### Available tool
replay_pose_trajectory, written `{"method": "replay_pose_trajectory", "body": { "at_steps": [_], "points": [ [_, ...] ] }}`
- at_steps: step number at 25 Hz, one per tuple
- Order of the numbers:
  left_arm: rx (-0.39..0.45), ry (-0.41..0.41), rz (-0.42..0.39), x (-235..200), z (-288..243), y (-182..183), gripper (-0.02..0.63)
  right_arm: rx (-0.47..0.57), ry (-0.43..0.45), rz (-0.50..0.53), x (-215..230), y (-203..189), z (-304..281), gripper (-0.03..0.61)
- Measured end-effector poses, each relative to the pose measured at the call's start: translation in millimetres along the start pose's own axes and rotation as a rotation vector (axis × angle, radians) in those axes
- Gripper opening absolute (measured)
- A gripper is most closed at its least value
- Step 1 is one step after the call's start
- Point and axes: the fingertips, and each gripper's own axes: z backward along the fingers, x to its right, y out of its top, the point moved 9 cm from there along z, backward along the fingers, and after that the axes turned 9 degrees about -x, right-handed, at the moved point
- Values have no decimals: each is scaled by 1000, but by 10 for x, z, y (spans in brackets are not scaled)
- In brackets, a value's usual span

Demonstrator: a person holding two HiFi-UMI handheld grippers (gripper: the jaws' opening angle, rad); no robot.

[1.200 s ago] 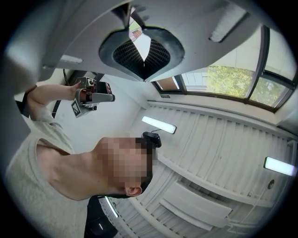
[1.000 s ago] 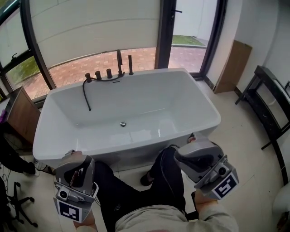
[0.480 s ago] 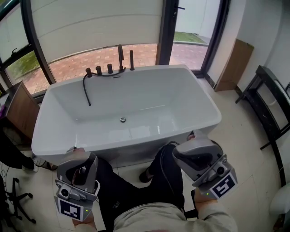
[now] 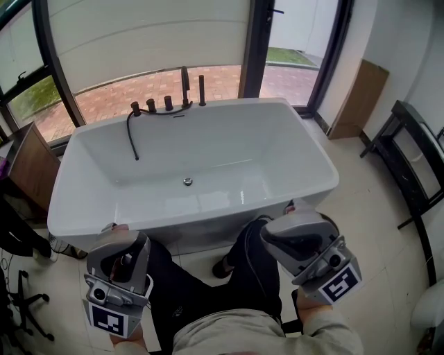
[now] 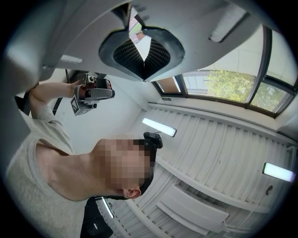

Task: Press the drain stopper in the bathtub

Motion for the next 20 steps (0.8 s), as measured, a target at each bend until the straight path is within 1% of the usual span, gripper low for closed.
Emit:
{"method": "replay_pose_trajectory", "body": {
  "at_steps": [11, 20],
  "points": [
    [-5, -7, 3, 12, 1, -8, 8, -39, 25, 26, -49, -32, -51, 2],
    [-6, -9, -3, 26, -6, 4, 8, -42, 35, 34, -62, -32, -52, 3]
  ]
}}
